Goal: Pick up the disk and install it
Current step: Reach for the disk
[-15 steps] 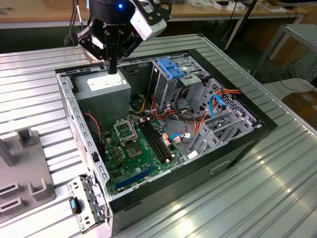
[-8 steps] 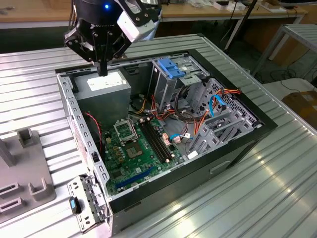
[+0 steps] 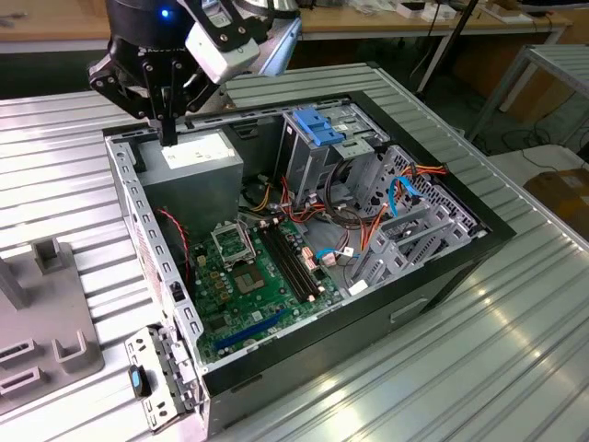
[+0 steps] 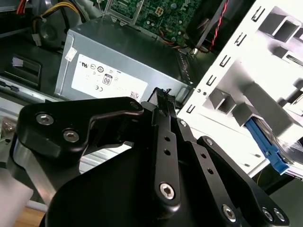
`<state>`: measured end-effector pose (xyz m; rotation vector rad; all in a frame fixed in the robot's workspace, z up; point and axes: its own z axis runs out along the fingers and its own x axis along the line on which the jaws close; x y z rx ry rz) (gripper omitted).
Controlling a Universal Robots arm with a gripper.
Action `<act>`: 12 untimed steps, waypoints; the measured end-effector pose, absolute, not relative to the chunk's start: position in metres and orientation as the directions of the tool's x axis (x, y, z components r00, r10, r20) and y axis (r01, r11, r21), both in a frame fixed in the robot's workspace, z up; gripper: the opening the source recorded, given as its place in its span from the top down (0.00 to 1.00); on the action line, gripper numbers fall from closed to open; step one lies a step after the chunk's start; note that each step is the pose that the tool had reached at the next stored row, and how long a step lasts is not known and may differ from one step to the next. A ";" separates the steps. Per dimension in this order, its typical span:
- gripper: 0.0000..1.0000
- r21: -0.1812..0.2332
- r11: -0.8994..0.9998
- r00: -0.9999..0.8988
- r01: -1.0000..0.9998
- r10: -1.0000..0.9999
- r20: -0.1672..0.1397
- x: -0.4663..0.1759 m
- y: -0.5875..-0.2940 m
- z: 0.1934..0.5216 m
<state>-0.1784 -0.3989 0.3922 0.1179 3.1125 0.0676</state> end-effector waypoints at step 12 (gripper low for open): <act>0.89 0.044 0.996 -0.997 0.075 0.076 -0.024 -0.209 -0.399 0.392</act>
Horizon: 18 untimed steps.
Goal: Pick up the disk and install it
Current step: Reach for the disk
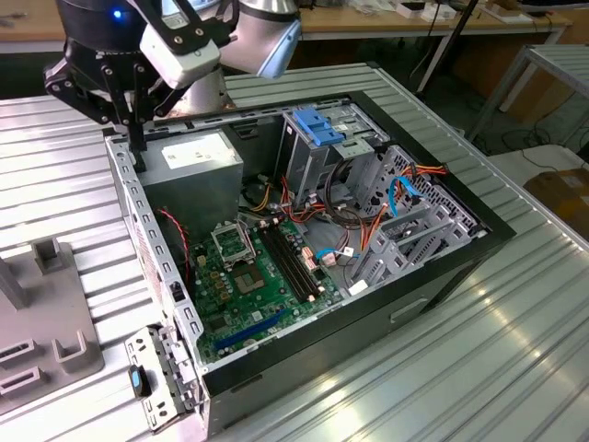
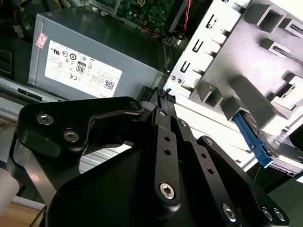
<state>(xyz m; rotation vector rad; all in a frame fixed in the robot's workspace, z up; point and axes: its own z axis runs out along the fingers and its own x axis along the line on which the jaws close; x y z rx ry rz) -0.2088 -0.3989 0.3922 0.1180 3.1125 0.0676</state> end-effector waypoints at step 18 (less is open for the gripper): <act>0.89 0.044 0.996 -0.997 0.075 0.077 -0.024 -0.283 -0.399 0.392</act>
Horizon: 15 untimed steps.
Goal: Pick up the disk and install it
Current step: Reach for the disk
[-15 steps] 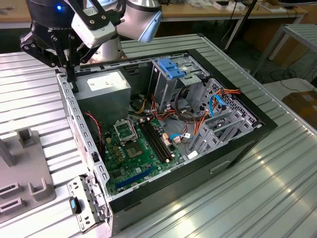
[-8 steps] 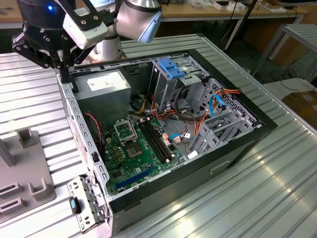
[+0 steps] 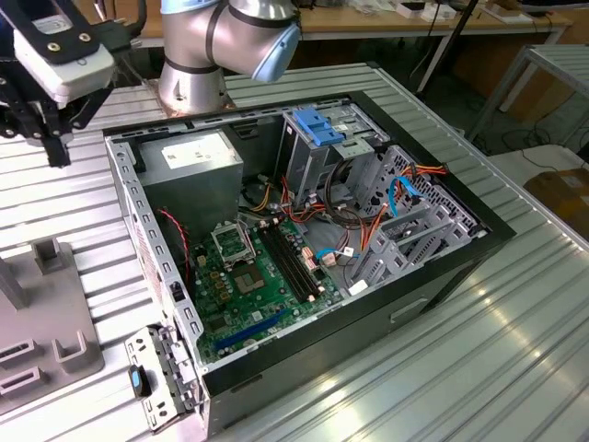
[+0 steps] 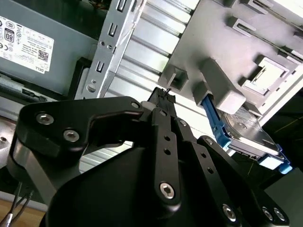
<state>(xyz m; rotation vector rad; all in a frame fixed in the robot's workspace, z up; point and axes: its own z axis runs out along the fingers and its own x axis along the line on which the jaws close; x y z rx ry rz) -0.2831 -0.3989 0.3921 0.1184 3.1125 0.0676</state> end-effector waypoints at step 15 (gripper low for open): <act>0.89 0.044 0.996 -0.997 0.076 0.077 -0.024 -0.367 -0.399 0.392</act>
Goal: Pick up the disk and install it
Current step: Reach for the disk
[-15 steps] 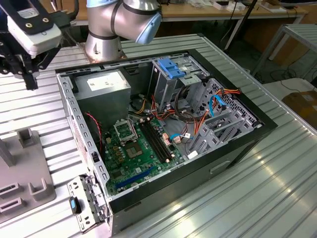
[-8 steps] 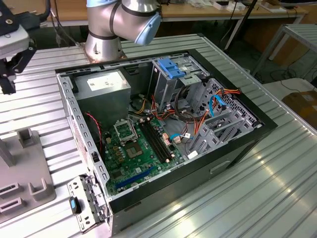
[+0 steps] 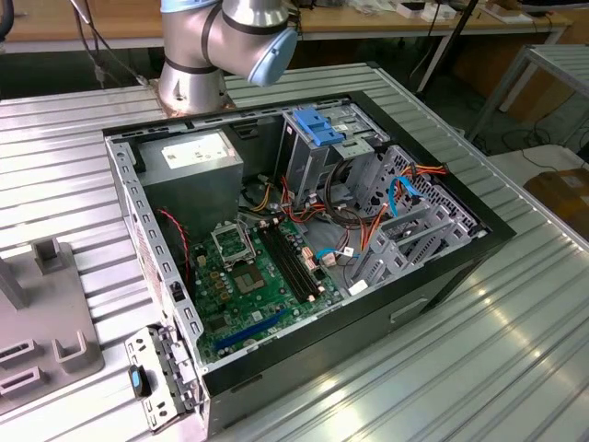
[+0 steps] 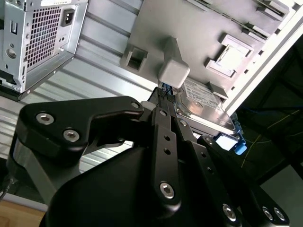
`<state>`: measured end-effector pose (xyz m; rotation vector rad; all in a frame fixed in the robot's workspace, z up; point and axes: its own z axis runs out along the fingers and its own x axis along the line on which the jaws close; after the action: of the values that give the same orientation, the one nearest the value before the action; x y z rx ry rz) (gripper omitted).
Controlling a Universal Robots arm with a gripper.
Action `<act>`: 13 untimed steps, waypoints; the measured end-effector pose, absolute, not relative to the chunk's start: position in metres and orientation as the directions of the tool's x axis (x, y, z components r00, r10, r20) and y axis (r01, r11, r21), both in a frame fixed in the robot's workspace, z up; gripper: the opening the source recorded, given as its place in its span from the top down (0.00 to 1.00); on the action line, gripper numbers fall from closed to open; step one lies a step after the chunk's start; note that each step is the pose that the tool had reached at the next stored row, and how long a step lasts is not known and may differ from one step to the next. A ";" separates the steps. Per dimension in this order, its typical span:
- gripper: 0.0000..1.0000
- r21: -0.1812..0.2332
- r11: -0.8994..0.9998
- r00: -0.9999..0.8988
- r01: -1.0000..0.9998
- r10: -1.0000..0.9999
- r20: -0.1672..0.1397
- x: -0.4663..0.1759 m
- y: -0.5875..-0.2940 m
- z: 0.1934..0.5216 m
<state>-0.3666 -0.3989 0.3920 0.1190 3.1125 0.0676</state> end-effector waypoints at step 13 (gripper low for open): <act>0.89 0.048 0.996 -0.997 0.076 0.077 -0.024 -0.367 -0.390 0.391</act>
<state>-0.3671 -0.3897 0.3914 0.1189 3.1123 0.0735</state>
